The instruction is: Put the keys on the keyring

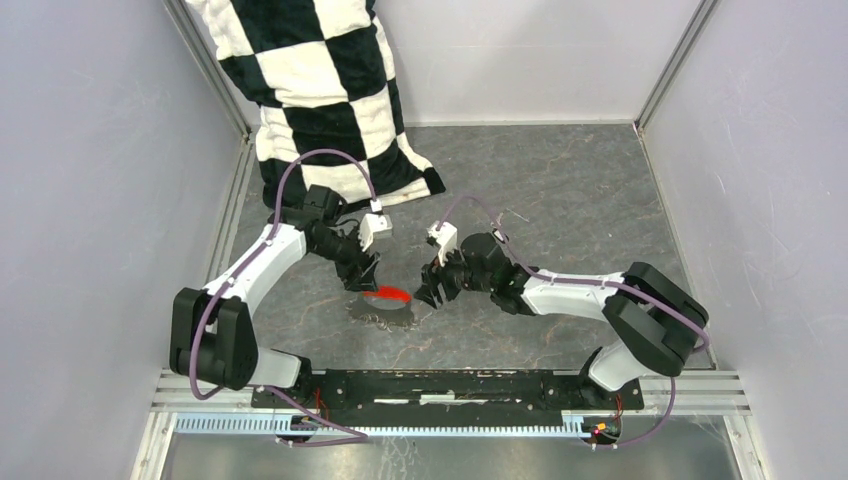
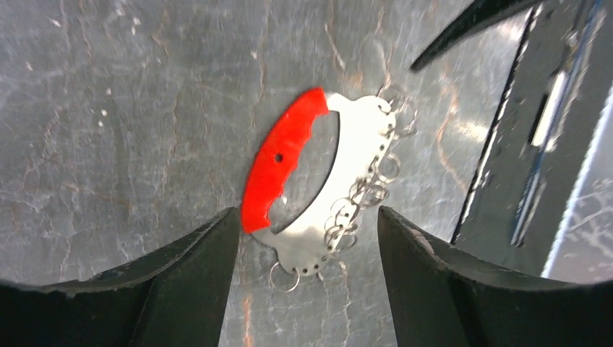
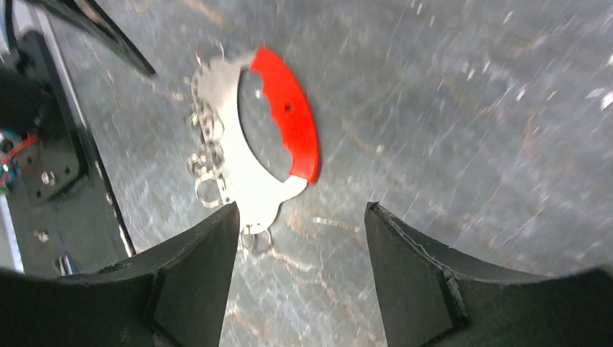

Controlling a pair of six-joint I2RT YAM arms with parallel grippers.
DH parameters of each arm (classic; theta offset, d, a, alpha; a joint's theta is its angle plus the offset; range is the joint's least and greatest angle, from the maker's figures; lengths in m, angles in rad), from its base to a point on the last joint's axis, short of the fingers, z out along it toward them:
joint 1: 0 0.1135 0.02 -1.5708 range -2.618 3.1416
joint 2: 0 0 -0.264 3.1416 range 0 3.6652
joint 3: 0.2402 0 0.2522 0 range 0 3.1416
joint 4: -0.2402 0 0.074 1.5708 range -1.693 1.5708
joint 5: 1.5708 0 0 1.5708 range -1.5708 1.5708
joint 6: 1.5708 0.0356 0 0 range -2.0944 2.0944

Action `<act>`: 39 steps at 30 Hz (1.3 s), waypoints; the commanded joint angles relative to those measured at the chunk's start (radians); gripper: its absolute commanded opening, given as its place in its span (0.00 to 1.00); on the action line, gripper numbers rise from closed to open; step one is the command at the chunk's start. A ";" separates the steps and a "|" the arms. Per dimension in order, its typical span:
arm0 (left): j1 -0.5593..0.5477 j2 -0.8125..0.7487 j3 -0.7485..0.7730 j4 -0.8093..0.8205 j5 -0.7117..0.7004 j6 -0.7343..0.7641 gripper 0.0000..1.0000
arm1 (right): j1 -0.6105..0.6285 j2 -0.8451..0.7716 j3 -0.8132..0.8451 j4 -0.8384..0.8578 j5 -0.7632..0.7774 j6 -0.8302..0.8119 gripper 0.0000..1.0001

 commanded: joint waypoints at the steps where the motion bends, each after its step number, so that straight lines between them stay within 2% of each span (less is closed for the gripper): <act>1: 0.001 -0.065 -0.103 0.007 -0.116 0.230 0.77 | 0.013 0.024 -0.056 0.030 -0.079 0.048 0.70; 6: -0.010 -0.129 -0.254 0.120 -0.271 0.368 0.74 | 0.036 0.047 -0.109 0.056 -0.159 0.092 0.65; 11: -0.028 -0.120 -0.303 0.179 -0.310 0.356 0.70 | 0.057 0.110 -0.104 0.099 -0.197 0.128 0.57; 18: -0.061 -0.107 -0.360 0.248 -0.347 0.338 0.69 | 0.120 0.155 -0.079 0.073 -0.056 0.077 0.53; 27: -0.074 -0.095 -0.394 0.274 -0.364 0.358 0.65 | 0.160 0.103 -0.072 -0.001 0.211 -0.059 0.59; 30: -0.074 -0.091 -0.394 0.277 -0.363 0.359 0.65 | 0.163 0.102 -0.067 -0.013 0.228 -0.094 0.56; 39: -0.074 -0.100 -0.388 0.277 -0.369 0.345 0.63 | 0.206 0.145 -0.041 0.012 0.153 -0.130 0.50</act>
